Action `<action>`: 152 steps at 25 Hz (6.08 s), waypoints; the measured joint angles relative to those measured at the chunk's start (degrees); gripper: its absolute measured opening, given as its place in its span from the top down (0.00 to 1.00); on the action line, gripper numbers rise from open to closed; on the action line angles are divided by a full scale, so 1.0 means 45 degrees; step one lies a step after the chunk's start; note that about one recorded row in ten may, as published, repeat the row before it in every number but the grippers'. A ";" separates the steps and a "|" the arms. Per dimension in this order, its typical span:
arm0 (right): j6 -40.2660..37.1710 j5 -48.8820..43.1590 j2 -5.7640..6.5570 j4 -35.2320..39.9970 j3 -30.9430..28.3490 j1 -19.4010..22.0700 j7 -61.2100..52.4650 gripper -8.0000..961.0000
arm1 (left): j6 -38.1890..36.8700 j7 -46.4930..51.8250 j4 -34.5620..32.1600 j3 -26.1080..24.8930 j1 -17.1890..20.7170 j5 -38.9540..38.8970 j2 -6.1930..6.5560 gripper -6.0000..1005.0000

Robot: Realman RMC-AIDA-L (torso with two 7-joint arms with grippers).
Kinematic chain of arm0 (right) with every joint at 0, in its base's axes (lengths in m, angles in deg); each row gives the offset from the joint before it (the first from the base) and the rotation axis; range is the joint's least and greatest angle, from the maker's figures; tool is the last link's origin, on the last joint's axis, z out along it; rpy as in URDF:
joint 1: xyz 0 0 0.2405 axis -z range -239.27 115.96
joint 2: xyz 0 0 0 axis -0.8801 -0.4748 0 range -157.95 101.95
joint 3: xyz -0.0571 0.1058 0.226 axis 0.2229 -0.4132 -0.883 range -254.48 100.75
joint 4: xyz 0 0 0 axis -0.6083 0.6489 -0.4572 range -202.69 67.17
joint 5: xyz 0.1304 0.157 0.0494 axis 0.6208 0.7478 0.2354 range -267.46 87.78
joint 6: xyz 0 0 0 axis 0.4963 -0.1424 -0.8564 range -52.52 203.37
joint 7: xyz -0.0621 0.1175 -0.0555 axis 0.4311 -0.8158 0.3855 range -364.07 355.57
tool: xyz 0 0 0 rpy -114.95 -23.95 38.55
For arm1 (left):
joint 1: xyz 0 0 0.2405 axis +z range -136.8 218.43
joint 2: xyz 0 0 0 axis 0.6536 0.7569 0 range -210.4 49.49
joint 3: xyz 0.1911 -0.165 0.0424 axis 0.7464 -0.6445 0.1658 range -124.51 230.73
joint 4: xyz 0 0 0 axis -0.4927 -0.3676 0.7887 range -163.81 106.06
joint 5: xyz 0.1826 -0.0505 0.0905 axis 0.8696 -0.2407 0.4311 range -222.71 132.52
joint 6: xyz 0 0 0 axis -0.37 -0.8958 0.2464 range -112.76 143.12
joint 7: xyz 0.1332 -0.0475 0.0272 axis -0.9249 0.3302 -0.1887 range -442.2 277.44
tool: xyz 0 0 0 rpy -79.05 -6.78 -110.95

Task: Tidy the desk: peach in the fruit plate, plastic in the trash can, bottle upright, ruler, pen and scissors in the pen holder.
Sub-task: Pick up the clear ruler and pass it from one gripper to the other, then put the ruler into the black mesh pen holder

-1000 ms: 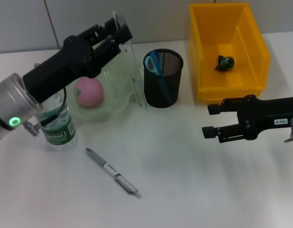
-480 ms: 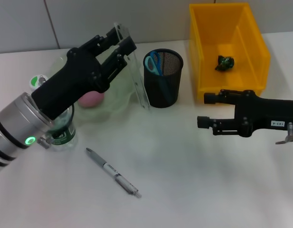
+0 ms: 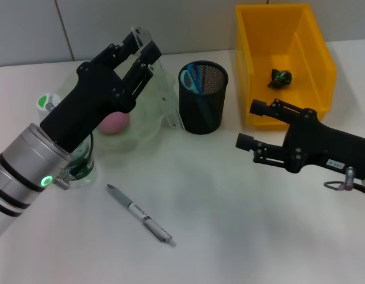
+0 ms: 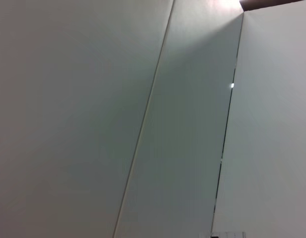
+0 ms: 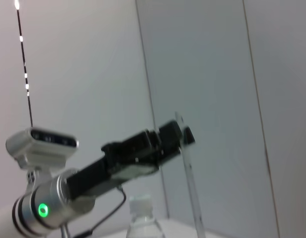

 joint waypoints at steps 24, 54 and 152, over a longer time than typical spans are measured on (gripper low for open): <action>0.1691 0.2380 -0.0209 -0.5941 -0.0305 -0.2314 0.6386 0.16 | 0.1413 -0.5300 0.2847 -0.5123 0.0177 0.4090 -0.0002 0.60; 0.3539 0.2382 -0.0211 -0.6832 -0.1105 -0.3350 0.7705 0.16 | 0.1679 -0.6228 0.3084 -0.5549 0.0148 0.4206 -0.0001 0.60; 0.6148 0.2346 -0.0212 -0.7152 -0.5951 -0.4272 0.8640 0.98 | 0.2141 -0.2520 0.0530 -0.4804 0.1442 0.7527 0.0121 0.16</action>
